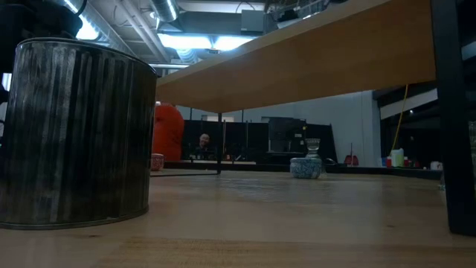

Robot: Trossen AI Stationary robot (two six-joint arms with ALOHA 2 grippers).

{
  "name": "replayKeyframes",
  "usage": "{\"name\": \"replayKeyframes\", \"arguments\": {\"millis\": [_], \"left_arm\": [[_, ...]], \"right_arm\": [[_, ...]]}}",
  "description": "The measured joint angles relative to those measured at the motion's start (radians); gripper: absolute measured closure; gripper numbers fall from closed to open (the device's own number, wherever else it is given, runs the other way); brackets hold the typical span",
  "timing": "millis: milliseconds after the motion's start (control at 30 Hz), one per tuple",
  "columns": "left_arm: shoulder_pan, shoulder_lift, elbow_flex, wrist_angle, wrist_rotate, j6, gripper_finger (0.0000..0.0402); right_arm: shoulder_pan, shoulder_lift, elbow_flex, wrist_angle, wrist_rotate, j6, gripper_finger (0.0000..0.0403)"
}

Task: Pick & Place candle stick holders
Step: Put the top silver scented candle can on the shelf

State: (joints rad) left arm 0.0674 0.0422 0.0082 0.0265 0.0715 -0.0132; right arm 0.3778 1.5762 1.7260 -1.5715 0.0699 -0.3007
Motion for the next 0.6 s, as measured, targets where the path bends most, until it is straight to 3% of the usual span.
{"name": "replayKeyframes", "arguments": {"millis": [600], "left_arm": [[0.0, 0.0, 0.0, 0.0, 0.0, 0.0, 0.0398]], "right_arm": [[0.01, 0.022, 0.0, 0.001, -0.003, -0.022, 0.0036]]}}
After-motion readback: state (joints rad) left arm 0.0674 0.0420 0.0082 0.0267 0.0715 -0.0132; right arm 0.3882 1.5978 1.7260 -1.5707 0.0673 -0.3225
